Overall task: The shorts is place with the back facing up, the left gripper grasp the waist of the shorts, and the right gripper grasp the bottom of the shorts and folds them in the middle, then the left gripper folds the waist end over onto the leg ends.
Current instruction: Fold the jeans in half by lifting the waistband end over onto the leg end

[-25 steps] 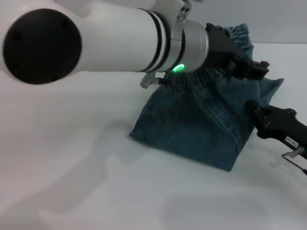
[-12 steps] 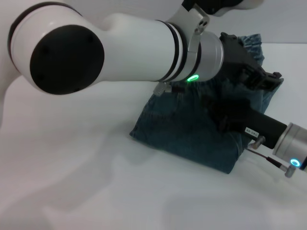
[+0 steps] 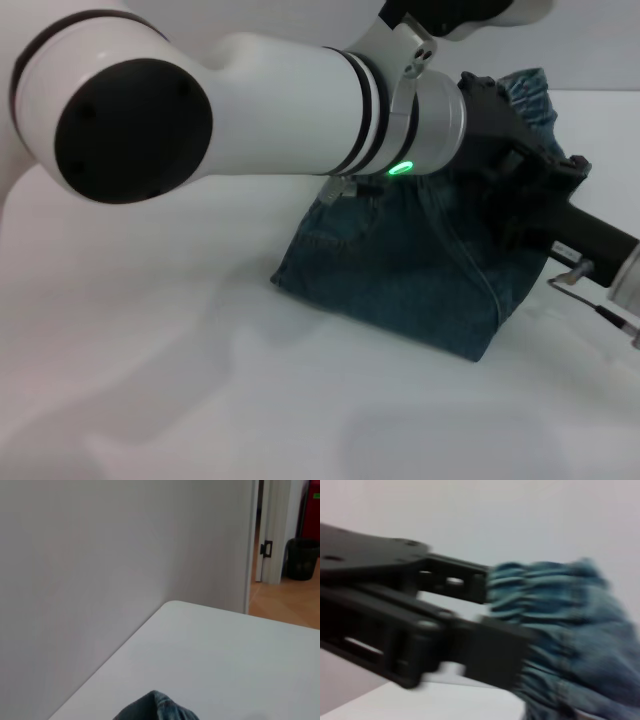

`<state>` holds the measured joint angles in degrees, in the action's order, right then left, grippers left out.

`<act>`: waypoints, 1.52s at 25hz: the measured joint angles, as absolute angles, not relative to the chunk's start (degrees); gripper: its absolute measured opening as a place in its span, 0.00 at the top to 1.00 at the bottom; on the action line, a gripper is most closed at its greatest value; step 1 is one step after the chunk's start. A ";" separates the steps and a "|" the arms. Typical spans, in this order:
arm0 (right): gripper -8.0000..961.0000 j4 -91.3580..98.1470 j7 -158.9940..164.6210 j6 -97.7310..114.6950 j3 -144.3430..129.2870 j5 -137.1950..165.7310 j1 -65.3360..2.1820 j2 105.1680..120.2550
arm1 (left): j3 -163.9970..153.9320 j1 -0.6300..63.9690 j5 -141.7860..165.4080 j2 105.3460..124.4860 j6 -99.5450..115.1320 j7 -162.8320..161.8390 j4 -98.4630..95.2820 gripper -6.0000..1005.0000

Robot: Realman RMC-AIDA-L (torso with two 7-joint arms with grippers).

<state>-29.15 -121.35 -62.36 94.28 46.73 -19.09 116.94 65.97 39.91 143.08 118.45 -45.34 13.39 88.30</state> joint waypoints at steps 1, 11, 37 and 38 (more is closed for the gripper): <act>0.99 -29.16 -121.36 -62.36 94.78 46.75 -18.70 116.74 | 66.09 39.68 143.10 118.38 -45.45 13.45 88.64 0.14; 0.99 -29.25 -122.13 -62.30 97.16 46.83 -17.33 115.91 | 67.17 38.91 143.51 118.30 -48.95 13.58 89.53 0.14; 0.99 -28.64 -123.17 -62.32 97.46 47.30 -16.87 117.46 | 72.42 51.72 146.59 118.44 -70.00 14.16 84.34 0.14; 0.99 -28.64 -123.34 -62.32 97.47 47.29 -16.87 117.52 | 72.42 51.72 146.59 118.44 -70.00 14.16 84.34 0.14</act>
<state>-28.64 -123.34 -62.32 97.47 47.29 -16.87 117.52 72.42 51.72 146.59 118.44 -70.00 14.16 84.34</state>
